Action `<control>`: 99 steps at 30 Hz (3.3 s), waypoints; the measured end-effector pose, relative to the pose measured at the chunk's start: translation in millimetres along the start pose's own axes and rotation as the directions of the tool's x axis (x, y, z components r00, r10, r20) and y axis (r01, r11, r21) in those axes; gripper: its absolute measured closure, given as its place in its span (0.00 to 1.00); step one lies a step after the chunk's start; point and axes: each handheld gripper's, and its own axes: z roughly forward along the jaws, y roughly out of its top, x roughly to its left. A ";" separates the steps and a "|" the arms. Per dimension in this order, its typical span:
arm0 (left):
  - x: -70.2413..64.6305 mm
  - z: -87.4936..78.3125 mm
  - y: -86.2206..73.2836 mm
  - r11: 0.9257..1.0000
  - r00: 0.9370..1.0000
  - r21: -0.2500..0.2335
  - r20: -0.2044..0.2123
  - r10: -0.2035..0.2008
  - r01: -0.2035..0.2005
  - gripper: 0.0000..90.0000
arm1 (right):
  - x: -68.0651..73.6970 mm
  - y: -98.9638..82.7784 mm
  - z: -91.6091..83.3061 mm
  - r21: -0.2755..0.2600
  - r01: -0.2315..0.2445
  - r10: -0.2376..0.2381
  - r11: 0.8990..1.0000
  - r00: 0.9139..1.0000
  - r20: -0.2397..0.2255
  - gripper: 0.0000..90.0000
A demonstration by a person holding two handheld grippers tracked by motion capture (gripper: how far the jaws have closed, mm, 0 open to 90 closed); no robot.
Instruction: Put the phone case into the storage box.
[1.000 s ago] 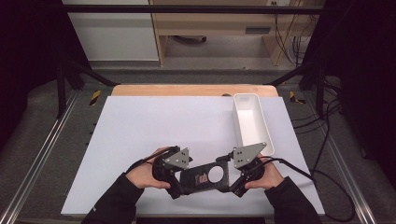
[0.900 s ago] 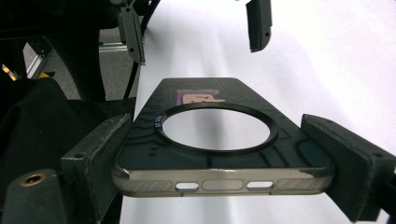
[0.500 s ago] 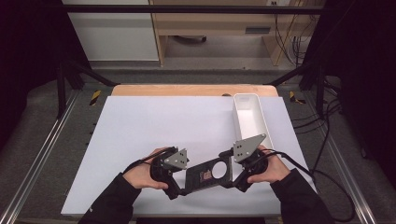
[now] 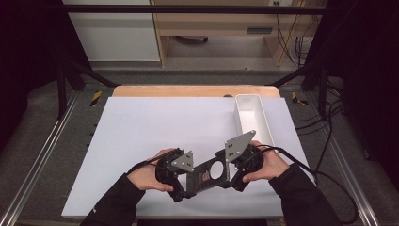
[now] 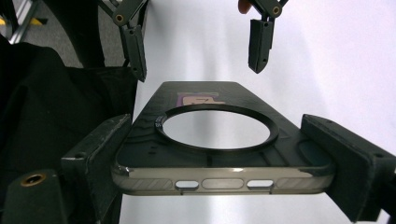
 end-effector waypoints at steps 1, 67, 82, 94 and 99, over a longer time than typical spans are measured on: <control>-0.1 0.4 0.6 1.000 1.000 0.003 0.001 0.000 0.000 0.00 | -0.3 1.2 0.3 0.007 0.002 -0.002 1.000 1.000 -0.002 0.13; 0.7 29.4 22.1 0.989 1.000 0.147 -0.010 0.015 -0.014 0.13 | -1.4 18.8 14.4 0.055 0.022 -0.022 0.998 1.000 -0.007 0.12; 3.2 25.0 15.0 0.994 1.000 0.113 -0.003 -0.009 0.009 0.13 | 3.8 18.0 -2.2 -0.037 0.010 -0.008 0.999 0.998 0.062 0.02; 4.5 18.9 7.6 0.999 0.999 0.037 -0.010 -0.036 0.037 0.13 | 6.1 1.3 -21.6 -0.146 -0.026 0.041 0.989 0.994 0.104 0.01; 5.0 17.4 4.0 0.999 0.999 -0.006 -0.027 -0.047 0.047 0.13 | 6.8 -7.6 -22.7 -0.189 -0.045 0.066 0.981 0.992 0.104 0.01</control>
